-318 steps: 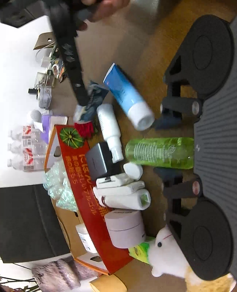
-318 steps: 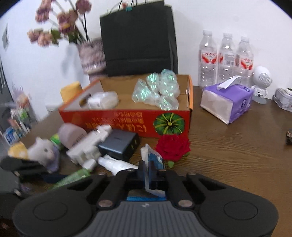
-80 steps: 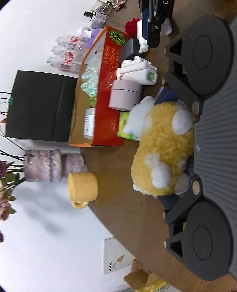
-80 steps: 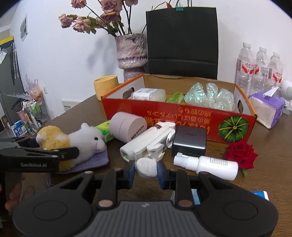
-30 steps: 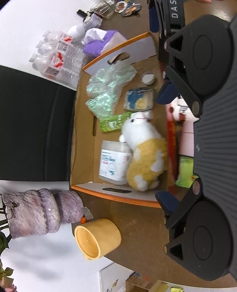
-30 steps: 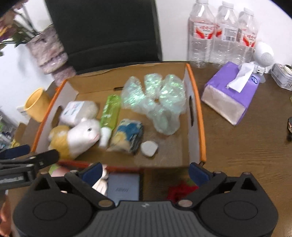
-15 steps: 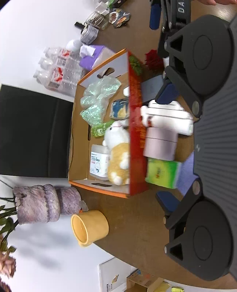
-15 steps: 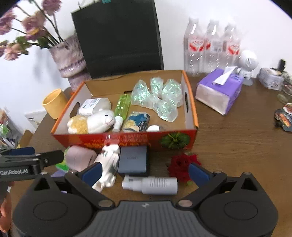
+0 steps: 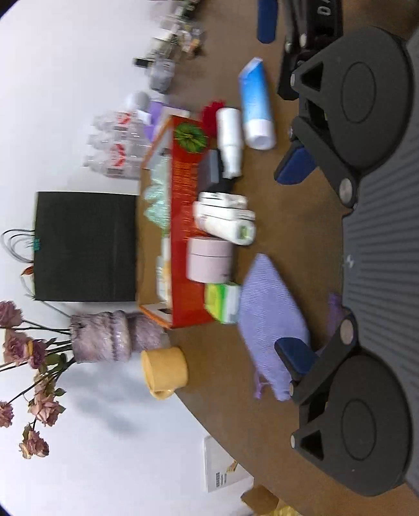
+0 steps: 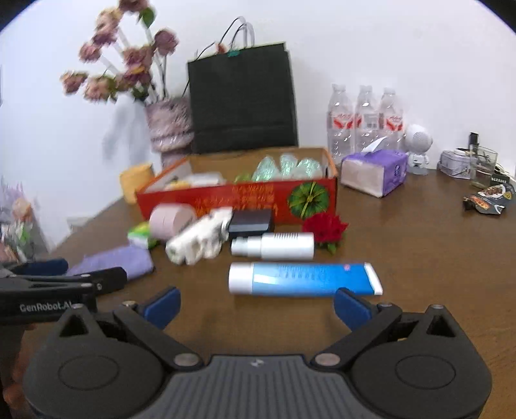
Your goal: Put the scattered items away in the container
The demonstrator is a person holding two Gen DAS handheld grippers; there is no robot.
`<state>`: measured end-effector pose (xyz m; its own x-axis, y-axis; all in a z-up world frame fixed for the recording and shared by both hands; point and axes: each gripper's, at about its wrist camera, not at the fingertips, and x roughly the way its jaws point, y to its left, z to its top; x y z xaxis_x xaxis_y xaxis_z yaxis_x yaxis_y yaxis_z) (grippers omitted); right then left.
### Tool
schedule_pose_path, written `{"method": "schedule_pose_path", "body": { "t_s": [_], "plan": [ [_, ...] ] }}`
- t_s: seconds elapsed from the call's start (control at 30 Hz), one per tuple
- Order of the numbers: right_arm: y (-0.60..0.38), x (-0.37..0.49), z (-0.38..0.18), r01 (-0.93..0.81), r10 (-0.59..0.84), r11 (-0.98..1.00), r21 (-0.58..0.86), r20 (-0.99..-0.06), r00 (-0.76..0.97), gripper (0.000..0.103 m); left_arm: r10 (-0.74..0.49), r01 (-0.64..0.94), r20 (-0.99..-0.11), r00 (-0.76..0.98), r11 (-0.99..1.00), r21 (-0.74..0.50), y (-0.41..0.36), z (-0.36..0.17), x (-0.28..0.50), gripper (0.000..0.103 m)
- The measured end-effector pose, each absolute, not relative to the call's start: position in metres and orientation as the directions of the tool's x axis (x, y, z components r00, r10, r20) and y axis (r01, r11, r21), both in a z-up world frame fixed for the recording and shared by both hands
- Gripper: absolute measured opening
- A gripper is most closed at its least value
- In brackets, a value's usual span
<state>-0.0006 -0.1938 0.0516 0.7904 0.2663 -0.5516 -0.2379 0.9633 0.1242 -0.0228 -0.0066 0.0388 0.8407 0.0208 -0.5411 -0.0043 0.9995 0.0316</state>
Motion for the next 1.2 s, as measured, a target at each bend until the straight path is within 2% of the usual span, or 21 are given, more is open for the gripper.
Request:
{"method": "schedule_pose_path", "body": {
  "t_s": [0.17,0.33,0.43,0.6,0.7,1.2],
  "plan": [
    [-0.192,-0.002,0.033,-0.208,0.228,0.973,0.104,-0.592,0.773,0.099,-0.021,0.033,-0.585,0.81,0.999,0.01,-0.008,0.026,-0.027,0.103],
    [-0.191,-0.005,0.024,-0.197,0.204,0.977,0.081,-0.619,0.758,0.096,-0.008,0.008,-0.62,0.785,1.0,-0.003,-0.004,0.014,-0.029,0.103],
    [-0.19,-0.006,0.023,-0.195,0.203,0.977,0.082,-0.621,0.757,0.096,0.013,-0.006,-0.609,0.793,1.0,0.014,-0.005,0.012,-0.034,0.103],
    [-0.181,-0.006,0.021,-0.2,0.168,0.98,0.022,-0.639,0.751,0.098,0.018,0.002,-0.639,0.769,1.0,0.03,-0.007,0.009,-0.031,0.103],
    [-0.182,-0.005,0.021,-0.193,0.162,0.981,0.023,-0.644,0.748,0.103,0.013,0.0,-0.643,0.766,1.0,0.02,-0.005,0.008,-0.031,0.103],
    [-0.181,-0.005,0.021,-0.192,0.159,0.981,0.02,-0.645,0.747,0.103,0.01,0.0,-0.645,0.764,1.0,0.015,-0.005,0.008,-0.03,0.103]
  ]
}}
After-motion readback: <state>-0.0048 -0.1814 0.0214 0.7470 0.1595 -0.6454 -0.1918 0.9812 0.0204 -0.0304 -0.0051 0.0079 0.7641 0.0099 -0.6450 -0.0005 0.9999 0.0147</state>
